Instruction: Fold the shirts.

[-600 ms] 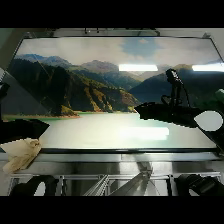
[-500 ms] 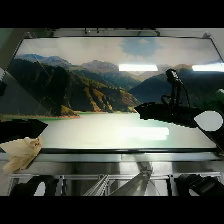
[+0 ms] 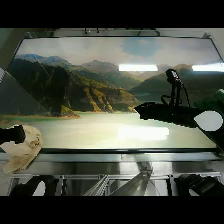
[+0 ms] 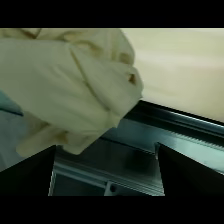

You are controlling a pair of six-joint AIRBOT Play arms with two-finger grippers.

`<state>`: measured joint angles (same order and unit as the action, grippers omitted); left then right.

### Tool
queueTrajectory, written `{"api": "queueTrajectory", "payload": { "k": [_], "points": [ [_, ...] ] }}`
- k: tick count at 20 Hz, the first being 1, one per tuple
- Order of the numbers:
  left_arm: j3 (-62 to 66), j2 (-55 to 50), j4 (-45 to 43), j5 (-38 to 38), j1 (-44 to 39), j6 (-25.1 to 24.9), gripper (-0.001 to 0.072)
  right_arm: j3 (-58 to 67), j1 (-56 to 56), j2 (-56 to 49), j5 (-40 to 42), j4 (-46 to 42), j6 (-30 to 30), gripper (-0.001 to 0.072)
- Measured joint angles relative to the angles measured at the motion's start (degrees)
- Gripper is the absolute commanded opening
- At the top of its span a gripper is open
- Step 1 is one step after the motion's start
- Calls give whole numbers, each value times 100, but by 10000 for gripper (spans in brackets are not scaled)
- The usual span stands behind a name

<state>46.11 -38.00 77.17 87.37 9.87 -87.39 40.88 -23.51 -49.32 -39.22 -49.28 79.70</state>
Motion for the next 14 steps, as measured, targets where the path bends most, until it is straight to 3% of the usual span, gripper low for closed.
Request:
{"api": "queueTrajectory", "payload": {
  "k": [4, 10, 11, 12, 13, 14],
  "points": [
    [0, -1266, -295, -85, 669, 162, 707, 0, 0, 0, 0, 0, 0, 20],
    [2, -2935, 393, -872, 1154, -42, 685, 0, 0, 0, 0, 0, 0, 20],
    [4, -3158, 455, -981, 1167, -79, 461, 0, 0, 0, 0, 0, 0, 20],
    [7, -3346, 476, -1075, 1174, -118, 64, 0, 0, 0, -2, 0, -2, 20],
    [15, -3521, 492, -1102, 1172, -122, 10, 0, 0, 0, 0, 0, -2, 20],
    [22, -3654, 557, -1104, 1141, -173, 10, 0, 0, 0, -2, 0, -2, 20]
  ]
}}
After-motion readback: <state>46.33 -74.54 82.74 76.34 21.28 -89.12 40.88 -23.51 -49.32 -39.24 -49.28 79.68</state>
